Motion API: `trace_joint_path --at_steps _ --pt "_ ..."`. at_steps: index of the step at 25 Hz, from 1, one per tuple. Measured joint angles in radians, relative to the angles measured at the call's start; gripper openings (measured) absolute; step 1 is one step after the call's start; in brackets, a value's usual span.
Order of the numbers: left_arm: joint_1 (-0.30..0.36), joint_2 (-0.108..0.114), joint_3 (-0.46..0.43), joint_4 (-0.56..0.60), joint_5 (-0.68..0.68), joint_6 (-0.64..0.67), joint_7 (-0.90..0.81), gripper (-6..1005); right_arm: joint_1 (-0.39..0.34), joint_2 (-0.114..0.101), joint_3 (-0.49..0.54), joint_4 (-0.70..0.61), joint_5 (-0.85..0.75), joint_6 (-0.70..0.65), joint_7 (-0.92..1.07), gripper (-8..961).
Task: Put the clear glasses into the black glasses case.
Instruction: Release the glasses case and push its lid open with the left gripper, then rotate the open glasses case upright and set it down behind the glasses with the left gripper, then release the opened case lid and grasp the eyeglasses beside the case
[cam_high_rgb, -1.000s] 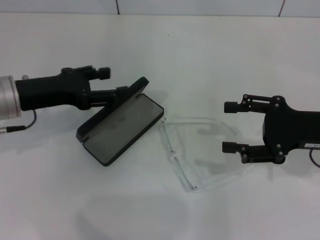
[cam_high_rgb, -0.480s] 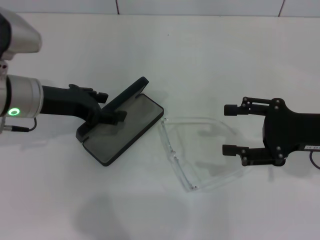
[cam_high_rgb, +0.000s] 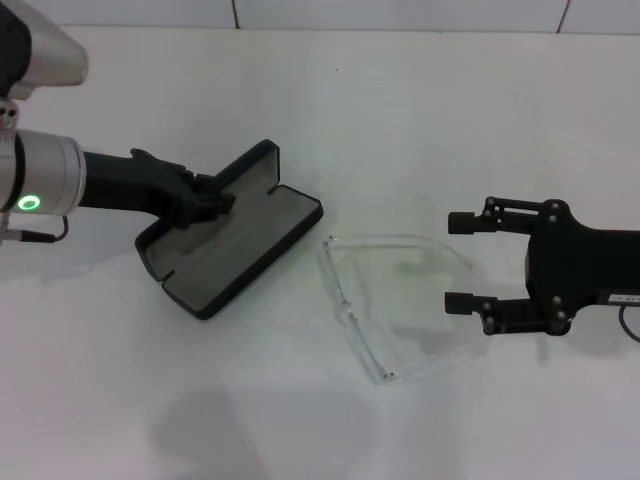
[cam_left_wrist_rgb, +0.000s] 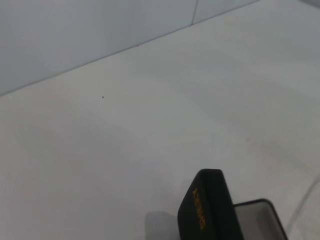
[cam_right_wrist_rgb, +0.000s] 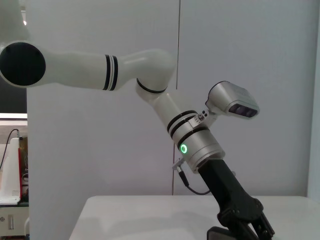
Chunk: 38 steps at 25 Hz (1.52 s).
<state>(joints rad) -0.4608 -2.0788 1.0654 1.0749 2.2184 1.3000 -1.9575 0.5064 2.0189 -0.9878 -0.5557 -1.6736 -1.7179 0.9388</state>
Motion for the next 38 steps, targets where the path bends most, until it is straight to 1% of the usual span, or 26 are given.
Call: trace_joint_path --at_steps 2,5,9,11,13,15,16,17,19,22,25,26,28,33,35,38 --pt "-0.007 0.0 0.004 0.002 0.022 -0.012 0.021 619 -0.004 0.0 0.0 0.0 0.0 0.0 -0.001 753" --pt "-0.017 -0.004 0.005 0.003 0.032 -0.026 0.048 386 -0.009 0.0 0.0 0.0 0.0 0.0 -0.001 753" --pt "-0.04 -0.007 0.006 0.004 0.007 -0.049 0.145 265 -0.017 0.0 0.0 0.0 0.001 0.0 -0.002 752" --pt "-0.057 -0.008 0.008 -0.016 -0.031 -0.076 0.259 205 -0.021 0.0 0.0 0.0 0.001 0.0 -0.002 752" --pt "-0.081 -0.008 0.009 -0.044 -0.068 -0.094 0.358 209 -0.024 0.0 0.0 0.001 0.001 0.0 -0.002 752" --pt "-0.129 -0.008 0.01 -0.098 -0.105 -0.103 0.48 212 -0.03 0.0 0.0 0.007 0.001 -0.001 -0.009 752" --pt "-0.148 -0.008 0.01 -0.117 -0.111 -0.105 0.513 214 -0.034 0.001 0.0 0.012 0.001 -0.001 -0.015 752" --pt "-0.185 -0.008 0.01 -0.152 -0.116 -0.113 0.559 216 -0.036 0.001 0.0 0.022 0.002 0.001 -0.027 752" --pt "-0.241 -0.007 0.01 -0.203 -0.113 -0.122 0.597 219 -0.037 0.001 0.0 0.048 0.005 0.01 -0.048 752" --pt "-0.308 -0.005 0.017 -0.262 -0.09 -0.127 0.633 224 -0.034 0.001 0.0 0.075 0.007 0.02 -0.064 752" --pt "-0.356 -0.007 0.037 -0.299 -0.061 -0.134 0.673 230 -0.041 0.002 0.0 0.079 0.01 0.021 -0.068 752" --pt "-0.369 -0.007 0.062 -0.308 -0.056 -0.136 0.684 231 -0.045 0.002 0.0 0.079 0.011 0.019 -0.068 752" --pt "-0.382 -0.007 0.112 -0.317 -0.056 -0.145 0.7 235 -0.051 0.002 0.001 0.079 0.012 0.017 -0.068 751" --pt "-0.38 -0.013 0.204 -0.316 -0.095 -0.205 0.71 244 -0.064 0.002 0.0 0.079 0.013 0.014 -0.07 751" --pt "-0.38 -0.013 0.22 -0.312 -0.129 -0.208 0.689 247 -0.068 0.002 0.0 0.079 0.013 0.013 -0.071 751" --pt "-0.382 -0.012 0.22 -0.308 -0.172 -0.197 0.667 252 -0.07 0.001 0.0 0.079 0.013 0.012 -0.076 751"
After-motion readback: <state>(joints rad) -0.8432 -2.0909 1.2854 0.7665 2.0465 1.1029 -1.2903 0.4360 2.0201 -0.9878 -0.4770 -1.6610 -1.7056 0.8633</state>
